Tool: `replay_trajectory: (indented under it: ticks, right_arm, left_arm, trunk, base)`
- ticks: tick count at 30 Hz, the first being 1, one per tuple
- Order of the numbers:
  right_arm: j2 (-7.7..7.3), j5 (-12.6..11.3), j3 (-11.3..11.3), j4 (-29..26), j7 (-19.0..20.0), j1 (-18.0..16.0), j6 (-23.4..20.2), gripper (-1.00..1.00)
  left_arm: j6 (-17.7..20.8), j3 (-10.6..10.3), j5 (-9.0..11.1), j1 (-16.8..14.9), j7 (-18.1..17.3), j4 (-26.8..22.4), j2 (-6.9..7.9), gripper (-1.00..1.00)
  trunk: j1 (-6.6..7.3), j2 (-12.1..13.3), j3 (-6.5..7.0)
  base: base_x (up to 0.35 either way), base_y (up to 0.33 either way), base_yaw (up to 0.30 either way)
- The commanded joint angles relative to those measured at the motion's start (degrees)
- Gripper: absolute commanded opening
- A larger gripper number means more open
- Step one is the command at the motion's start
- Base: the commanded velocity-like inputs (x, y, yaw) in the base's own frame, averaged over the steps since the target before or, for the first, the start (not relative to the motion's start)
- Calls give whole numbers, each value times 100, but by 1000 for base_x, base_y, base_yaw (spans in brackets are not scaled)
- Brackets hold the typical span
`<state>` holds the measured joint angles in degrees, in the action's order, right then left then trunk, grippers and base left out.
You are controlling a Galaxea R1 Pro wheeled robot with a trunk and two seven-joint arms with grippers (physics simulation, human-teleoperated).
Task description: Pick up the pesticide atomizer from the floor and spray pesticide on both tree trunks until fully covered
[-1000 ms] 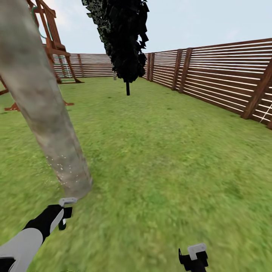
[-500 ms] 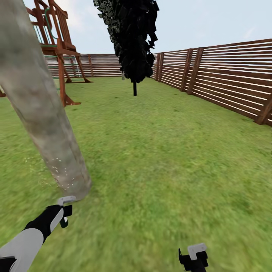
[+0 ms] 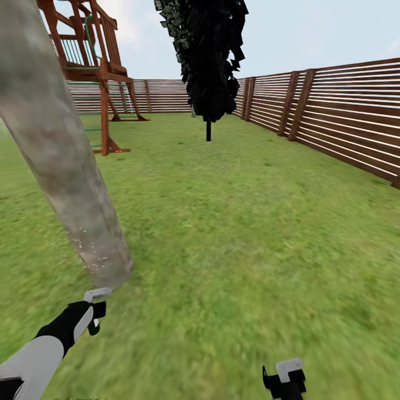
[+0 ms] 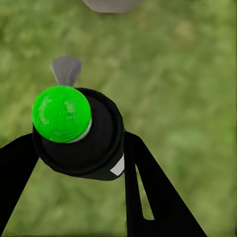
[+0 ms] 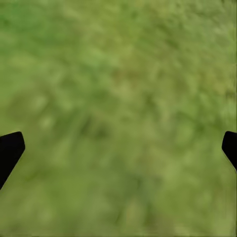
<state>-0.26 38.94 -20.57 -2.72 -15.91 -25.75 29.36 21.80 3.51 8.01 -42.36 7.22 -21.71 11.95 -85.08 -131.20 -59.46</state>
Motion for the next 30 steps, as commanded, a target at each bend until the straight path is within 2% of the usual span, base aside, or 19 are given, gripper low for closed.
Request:
replay_trajectory:
  ticks: [1, 13, 30]
  right_arm:
    - [0, 0, 0, 0, 0, 0, 0, 100]
    - [0, 0, 0, -1, 1, 0, 0, 100]
    - [0, 0, 0, 0, 0, -1, 0, 100]
  left_arm:
    - [0, 0, -6, 0, -1, 0, 0, -100]
    - [0, 1, -10, 0, 8, 0, 3, -100]
    - [0, 1, -10, 0, 8, 0, 9, -100]
  trunk:
    - [0, 0, 0]
    - [0, 0, 0]
    - [0, 0, 0]
  base:
    - [142, -269, 126]
    - [160, -262, 17]
    - [161, -261, 268]
